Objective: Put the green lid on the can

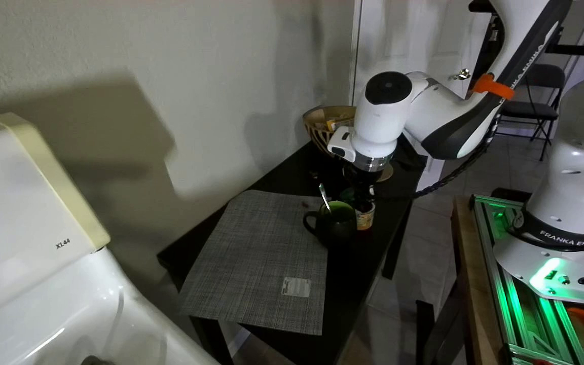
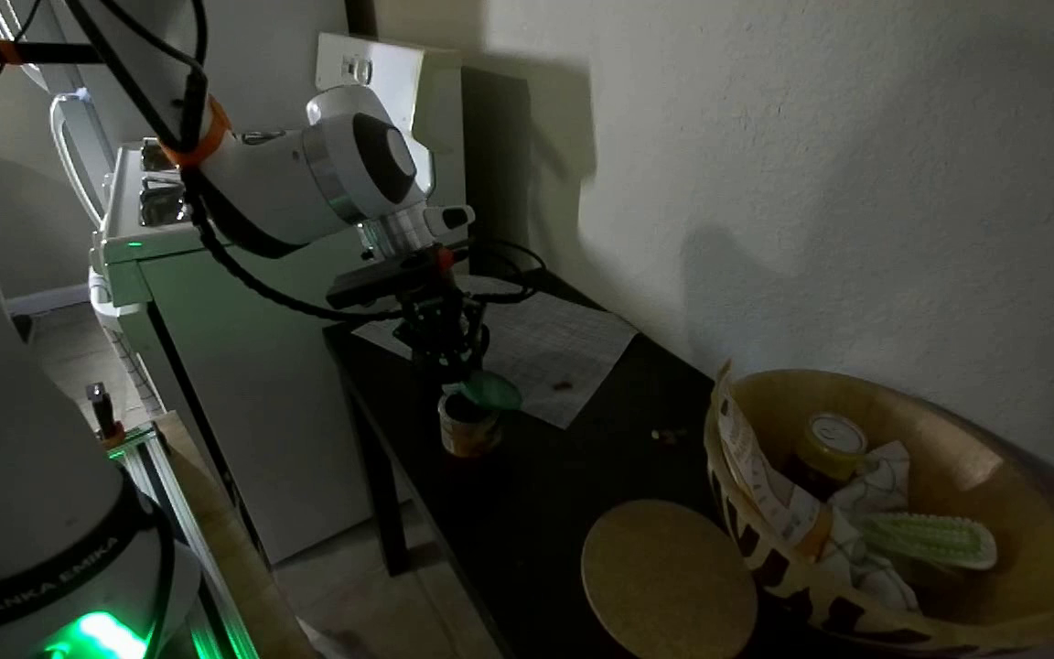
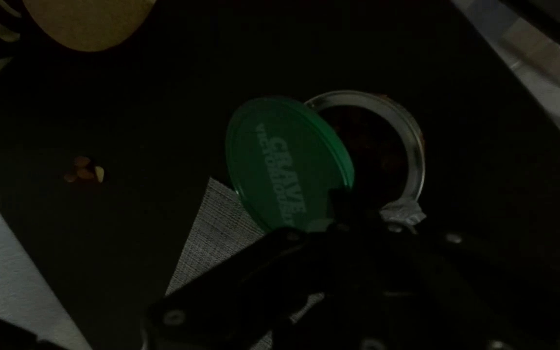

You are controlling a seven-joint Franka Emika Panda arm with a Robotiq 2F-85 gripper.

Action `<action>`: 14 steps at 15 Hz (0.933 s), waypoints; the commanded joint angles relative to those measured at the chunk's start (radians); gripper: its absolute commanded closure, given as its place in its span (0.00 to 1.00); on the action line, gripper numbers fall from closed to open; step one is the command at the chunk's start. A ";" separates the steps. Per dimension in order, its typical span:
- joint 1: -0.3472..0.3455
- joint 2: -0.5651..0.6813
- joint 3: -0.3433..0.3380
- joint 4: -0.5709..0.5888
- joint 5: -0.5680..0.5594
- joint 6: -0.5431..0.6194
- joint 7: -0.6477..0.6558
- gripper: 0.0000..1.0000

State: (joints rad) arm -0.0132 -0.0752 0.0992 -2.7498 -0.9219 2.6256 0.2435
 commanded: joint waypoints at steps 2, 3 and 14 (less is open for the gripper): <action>0.009 0.048 -0.004 0.000 -0.123 0.056 0.065 0.99; 0.012 0.051 0.000 0.000 -0.143 0.057 0.076 0.99; 0.065 0.091 0.050 0.000 -0.165 0.018 0.064 0.99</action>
State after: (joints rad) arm 0.0377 -0.0043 0.1355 -2.7494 -1.0752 2.6653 0.2932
